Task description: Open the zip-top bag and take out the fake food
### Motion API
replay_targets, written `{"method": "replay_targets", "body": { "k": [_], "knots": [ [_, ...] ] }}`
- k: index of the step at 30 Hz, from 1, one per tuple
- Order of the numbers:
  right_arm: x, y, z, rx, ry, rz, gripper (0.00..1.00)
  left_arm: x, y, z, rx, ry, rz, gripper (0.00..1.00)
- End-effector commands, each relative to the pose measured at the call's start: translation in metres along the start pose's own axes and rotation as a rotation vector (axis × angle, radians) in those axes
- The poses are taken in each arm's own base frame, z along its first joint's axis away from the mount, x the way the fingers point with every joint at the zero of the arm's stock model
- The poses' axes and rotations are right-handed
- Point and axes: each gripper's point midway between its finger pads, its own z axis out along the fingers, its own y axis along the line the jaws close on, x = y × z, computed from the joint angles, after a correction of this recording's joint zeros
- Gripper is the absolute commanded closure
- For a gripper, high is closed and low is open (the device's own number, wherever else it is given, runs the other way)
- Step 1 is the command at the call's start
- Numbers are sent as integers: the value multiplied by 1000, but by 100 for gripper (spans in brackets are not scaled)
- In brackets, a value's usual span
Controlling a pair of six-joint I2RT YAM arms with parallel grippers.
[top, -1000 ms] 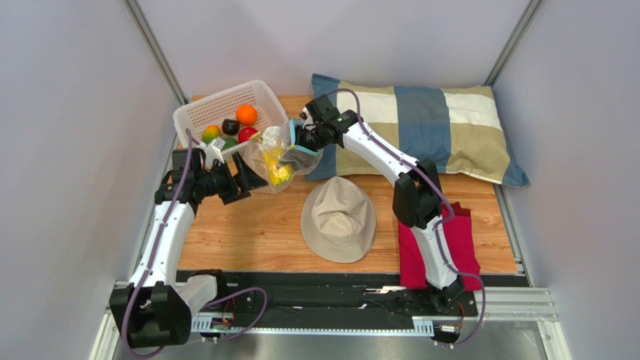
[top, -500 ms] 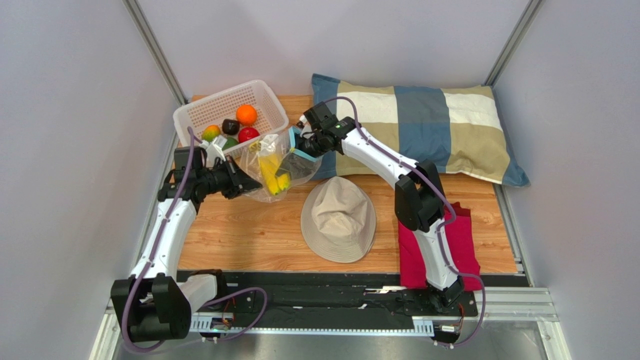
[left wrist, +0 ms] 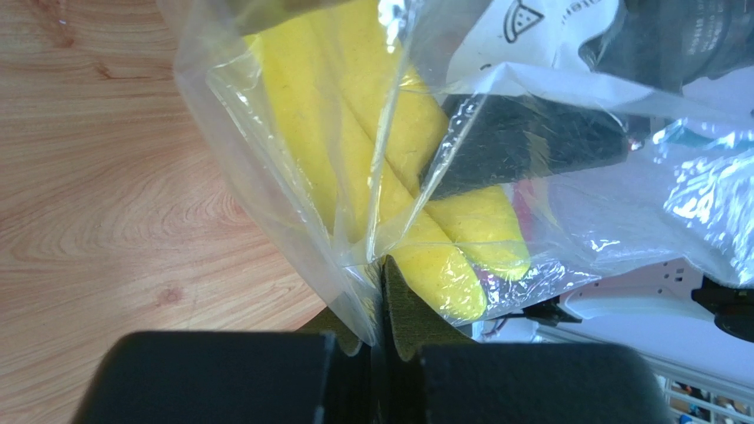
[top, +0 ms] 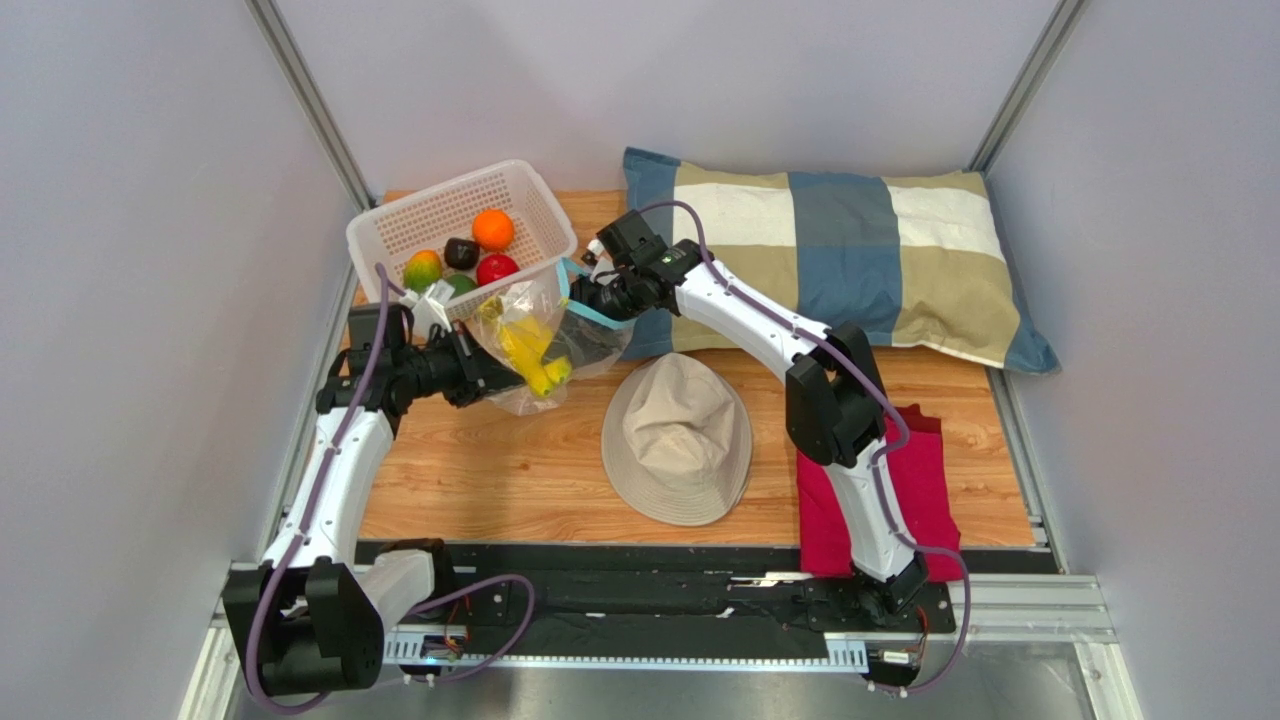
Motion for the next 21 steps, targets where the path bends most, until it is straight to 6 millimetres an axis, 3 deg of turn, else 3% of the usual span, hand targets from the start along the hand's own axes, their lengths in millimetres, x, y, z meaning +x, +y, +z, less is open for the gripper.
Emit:
{"method": "replay_targets", "body": {
  "k": [1, 3, 9, 14, 20, 21],
  "knots": [
    [11, 16, -4, -49, 34, -36, 72, -3, -6, -3, 31, -15, 66, 100],
    [12, 11, -2, -33, 37, -45, 59, -2, -2, -2, 13, -9, 58, 100],
    [8, -20, 15, 42, 50, -4, 52, 10, 33, 13, -95, 61, -68, 100],
    [10, -39, 32, 88, 79, 6, 50, 20, 49, 25, -107, 106, -126, 100],
    [15, -51, 34, 114, 95, 11, 47, 25, 55, 27, -115, 121, -132, 100],
    [15, -52, 35, 115, 97, 16, 51, 26, 55, 27, -115, 124, -138, 100]
  ]
}}
